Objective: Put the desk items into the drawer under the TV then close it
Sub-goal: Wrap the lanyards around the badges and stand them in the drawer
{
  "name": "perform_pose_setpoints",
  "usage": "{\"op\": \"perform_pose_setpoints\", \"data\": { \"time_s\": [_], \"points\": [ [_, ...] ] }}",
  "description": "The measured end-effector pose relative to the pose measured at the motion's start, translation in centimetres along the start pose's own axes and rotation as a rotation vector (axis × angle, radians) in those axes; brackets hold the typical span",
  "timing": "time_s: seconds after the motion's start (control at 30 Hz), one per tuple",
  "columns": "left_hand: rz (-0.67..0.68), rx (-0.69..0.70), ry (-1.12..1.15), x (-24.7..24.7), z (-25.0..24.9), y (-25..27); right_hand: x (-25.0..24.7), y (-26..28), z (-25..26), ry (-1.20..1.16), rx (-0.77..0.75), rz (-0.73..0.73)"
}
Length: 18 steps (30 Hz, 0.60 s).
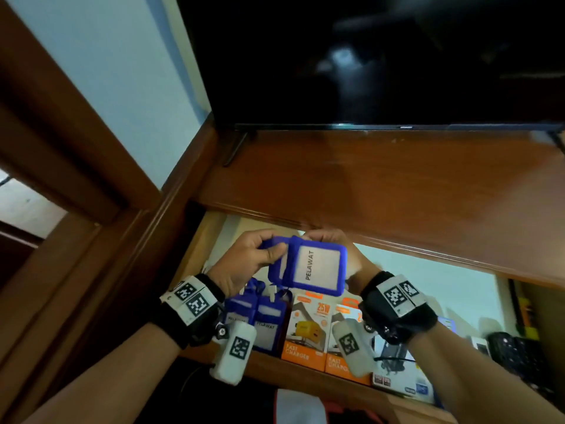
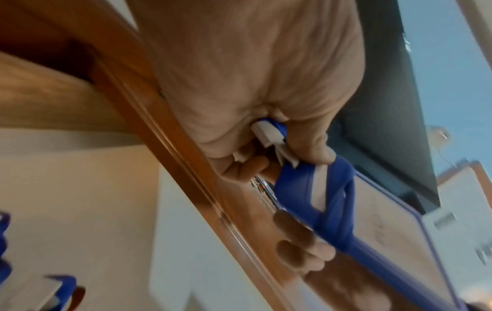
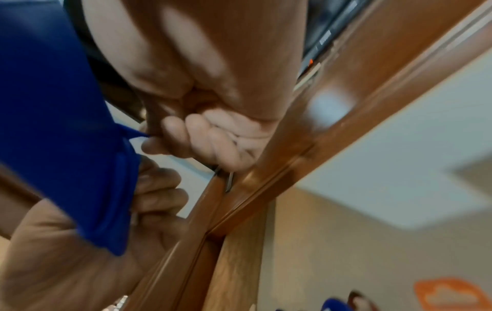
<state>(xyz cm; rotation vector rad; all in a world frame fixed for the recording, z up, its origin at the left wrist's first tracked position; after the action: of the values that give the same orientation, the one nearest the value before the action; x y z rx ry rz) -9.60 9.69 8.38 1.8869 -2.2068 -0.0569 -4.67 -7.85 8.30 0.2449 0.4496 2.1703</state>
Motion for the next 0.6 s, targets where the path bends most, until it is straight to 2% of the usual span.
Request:
{"op": "perform_pose_setpoints", "data": {
  "time_s": [0.07,0.13,0.3,0.37,0.5,0.6],
  "points": [
    [-0.102,-0.008,0.159,-0.5,-0.1,0.4,0.9,-0.7,-0.4,-0.169,0.118,-0.055],
    [-0.177,-0.009,0.258,-1.1,0.0,0.7,1.9,-1.2,-0.7,-0.324,0.211,-0.043],
    [-0.244,-0.008,0.398,-2.5,0.7,1.5,3.9,-2.3,-0.9,-0.562,0.263,-0.036],
    [-0.294,-0.020,0.398,-2.9,1.3,1.6,4.3,-2.2,-1.4,-0.537,0.259,0.014],
    [-0.310,-0.058,0.365,-3.4,2.6,1.5,4.5,-1.9,-2.6,-0.171,0.232,0.052],
    [-0.279,-0.106,0.239,-4.0,3.0,1.0,4.3,-1.3,-3.3,-0.193,0.258,0.044]
  ]
}}
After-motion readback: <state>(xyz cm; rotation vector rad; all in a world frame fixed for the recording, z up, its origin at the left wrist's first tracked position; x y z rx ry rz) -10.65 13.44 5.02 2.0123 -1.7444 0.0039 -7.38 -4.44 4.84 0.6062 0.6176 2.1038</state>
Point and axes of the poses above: each hand's wrist, its own y-axis away from the middle knuckle, its own x-axis out of the palm, z = x × y, the point moved 1 cm from there along -y, towards the middle knuckle, and after that the axes turned 6 degrees about x, right-handed, at the moved point
